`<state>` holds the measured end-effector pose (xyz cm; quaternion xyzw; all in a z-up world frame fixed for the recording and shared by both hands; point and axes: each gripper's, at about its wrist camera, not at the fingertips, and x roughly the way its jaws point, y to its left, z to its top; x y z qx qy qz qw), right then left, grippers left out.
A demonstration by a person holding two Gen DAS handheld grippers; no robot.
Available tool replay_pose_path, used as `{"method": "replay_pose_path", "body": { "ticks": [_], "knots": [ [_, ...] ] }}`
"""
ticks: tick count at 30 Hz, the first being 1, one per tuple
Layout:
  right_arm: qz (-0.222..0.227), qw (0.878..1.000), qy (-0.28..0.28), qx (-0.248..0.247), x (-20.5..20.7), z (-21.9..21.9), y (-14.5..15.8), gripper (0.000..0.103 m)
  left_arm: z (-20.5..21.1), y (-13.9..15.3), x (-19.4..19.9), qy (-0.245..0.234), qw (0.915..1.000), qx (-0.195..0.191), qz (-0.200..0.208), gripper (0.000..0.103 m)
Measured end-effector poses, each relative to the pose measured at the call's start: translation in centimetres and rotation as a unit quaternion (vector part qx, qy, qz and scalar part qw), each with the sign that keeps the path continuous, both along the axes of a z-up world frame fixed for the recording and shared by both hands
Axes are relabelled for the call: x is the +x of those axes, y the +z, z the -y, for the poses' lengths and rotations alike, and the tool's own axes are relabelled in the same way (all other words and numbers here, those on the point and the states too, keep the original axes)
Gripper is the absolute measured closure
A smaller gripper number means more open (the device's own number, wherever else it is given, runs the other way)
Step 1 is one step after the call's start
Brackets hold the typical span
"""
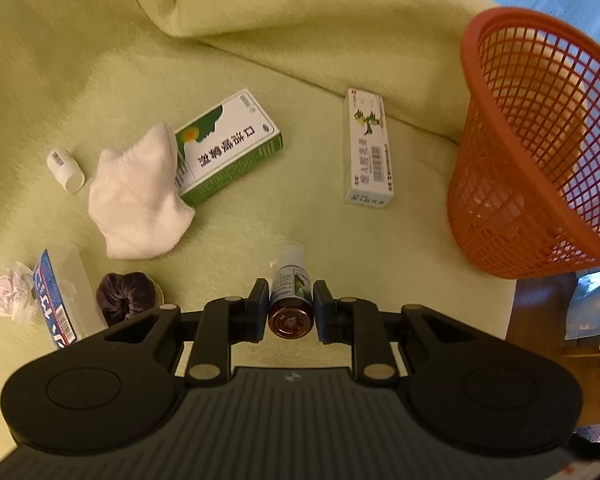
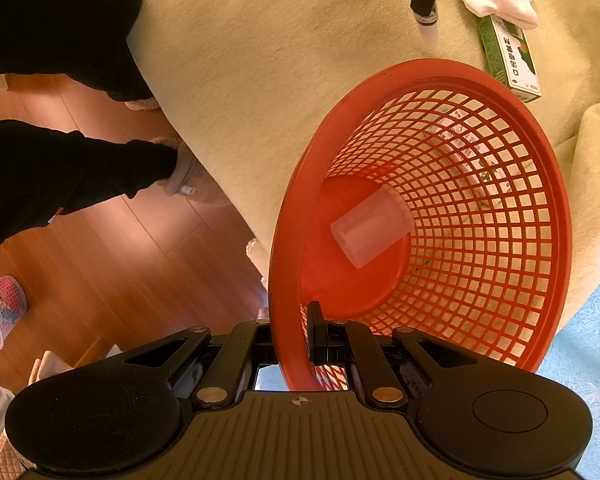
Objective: Organize objects
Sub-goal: 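Return the left tool to the spray bottle and grasp it, then carry the spray bottle over the basket and open the left tool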
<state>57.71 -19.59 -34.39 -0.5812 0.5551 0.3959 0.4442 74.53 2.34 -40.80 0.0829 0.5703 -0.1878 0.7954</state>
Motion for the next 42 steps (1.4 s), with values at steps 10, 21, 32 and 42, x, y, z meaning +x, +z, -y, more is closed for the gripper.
{"method": "replay_pose_path", "body": {
  "ticks": [10,21,32,42],
  "knots": [
    [0.001,1.000,-0.001,0.001,0.0,0.1,-0.2,0.101,0.4,4.0,-0.1,-0.005,0.9997,-0.013,0.021,0.084],
    [0.003,1.000,0.000,0.001,0.0,-0.1,-0.1,0.101,2.3,11.7,-0.3,-0.040,0.9949,-0.072,0.058,0.084],
    [0.006,1.000,-0.002,0.005,-0.3,0.1,-0.3,0.101,7.4,13.6,0.6,-0.110,0.9828,-0.138,0.055,0.084],
    [0.007,1.000,-0.007,0.008,-0.3,0.4,-0.3,0.101,7.3,12.8,0.9,-0.105,0.9819,-0.150,0.049,0.071]
  ]
}}
